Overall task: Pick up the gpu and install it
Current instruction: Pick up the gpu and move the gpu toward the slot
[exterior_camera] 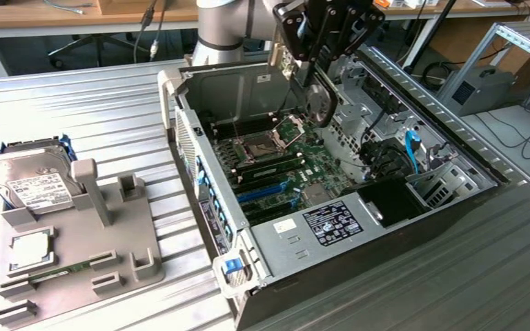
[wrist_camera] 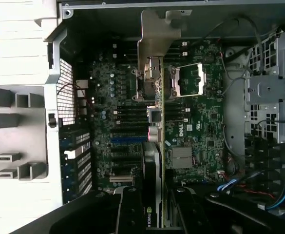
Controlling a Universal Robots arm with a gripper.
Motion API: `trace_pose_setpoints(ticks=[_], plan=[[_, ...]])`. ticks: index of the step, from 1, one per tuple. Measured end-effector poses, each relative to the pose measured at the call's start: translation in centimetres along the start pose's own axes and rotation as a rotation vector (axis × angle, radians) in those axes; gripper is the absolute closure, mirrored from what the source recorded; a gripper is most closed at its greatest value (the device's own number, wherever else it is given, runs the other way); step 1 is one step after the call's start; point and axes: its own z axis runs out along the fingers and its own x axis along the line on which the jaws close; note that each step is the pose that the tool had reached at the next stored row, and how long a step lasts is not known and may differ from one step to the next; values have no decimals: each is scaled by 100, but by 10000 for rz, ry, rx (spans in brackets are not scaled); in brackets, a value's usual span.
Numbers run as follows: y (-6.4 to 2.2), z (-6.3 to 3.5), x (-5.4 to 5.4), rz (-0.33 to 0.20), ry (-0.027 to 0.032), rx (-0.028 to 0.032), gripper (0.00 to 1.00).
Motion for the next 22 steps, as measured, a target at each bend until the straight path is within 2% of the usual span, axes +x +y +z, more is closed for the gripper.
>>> trace_pose_setpoints(ticks=[13, 22], plan=[[44, 6, -509, 2, 26, 2, 73], [66, 11, -810, 2, 32, 1, 73]])
